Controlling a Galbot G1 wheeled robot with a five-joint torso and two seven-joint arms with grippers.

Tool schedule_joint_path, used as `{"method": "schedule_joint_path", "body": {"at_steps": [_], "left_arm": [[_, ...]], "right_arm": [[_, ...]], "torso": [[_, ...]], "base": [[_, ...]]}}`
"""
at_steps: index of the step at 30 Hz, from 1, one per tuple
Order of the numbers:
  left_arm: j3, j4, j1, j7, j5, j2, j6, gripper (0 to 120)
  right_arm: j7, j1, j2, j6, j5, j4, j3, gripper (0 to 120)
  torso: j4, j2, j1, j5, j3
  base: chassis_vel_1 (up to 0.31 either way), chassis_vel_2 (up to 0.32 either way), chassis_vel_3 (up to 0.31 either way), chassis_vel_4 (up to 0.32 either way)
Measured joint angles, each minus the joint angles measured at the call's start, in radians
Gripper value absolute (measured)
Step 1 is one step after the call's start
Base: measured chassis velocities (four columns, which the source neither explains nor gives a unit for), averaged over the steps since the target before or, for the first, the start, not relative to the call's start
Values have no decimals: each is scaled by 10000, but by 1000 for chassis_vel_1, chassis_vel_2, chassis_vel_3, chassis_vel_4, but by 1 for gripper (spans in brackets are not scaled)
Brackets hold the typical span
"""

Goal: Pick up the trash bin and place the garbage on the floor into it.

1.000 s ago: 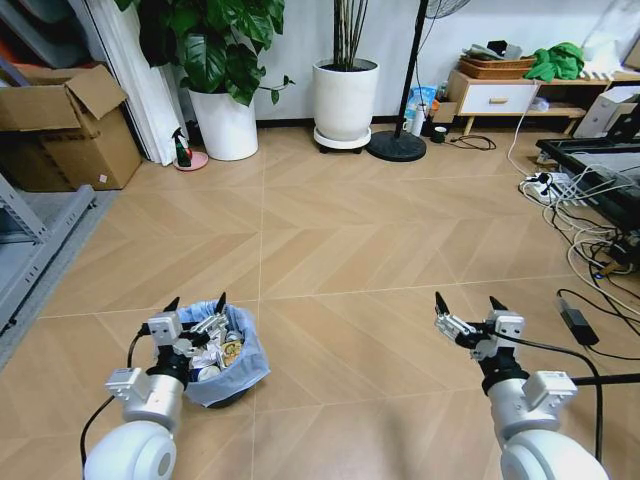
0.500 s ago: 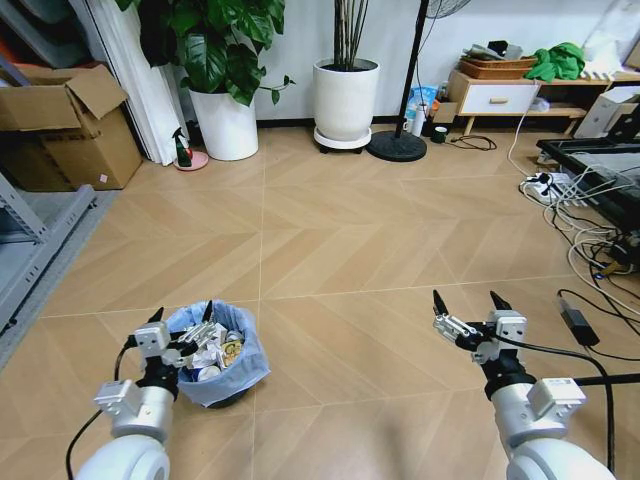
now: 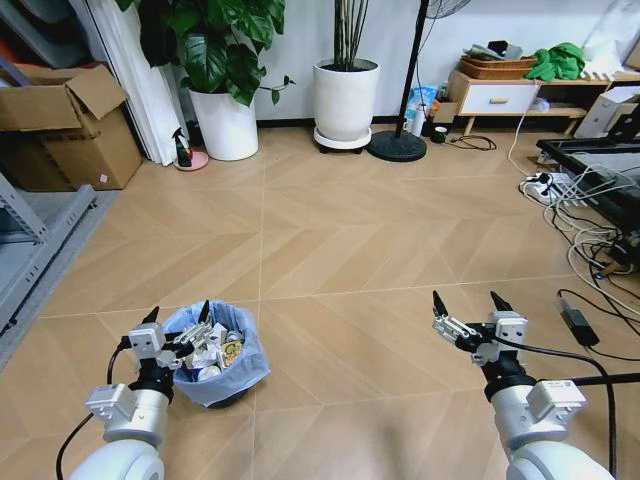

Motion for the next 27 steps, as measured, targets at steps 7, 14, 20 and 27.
{"method": "schedule_joint_path", "body": {"at_steps": [7,14,20,27], "left_arm": [[2,3,-3,3,0,2,3,100],[7,8,-4,4,-2,2,8,100],[9,12,-6,4,-6,2,8,100],[8,18,-6,4,-10,3,9,100]], "right_arm": [[0,4,-2,5,4,-1,-1,100],[0,6,-2,5,10,-5,0,100],[0,7,-3,5,14,-8,0,100],[0,7,-3,5,17,-12,0,100]], "torso": [[0,0,0,0,0],[0,0,0,0,0],[0,0,0,0,0],[0,0,0,0,0]], "base": [[0,0,0,0],[0,0,0,0],[0,0,0,0],[0,0,0,0]]}}
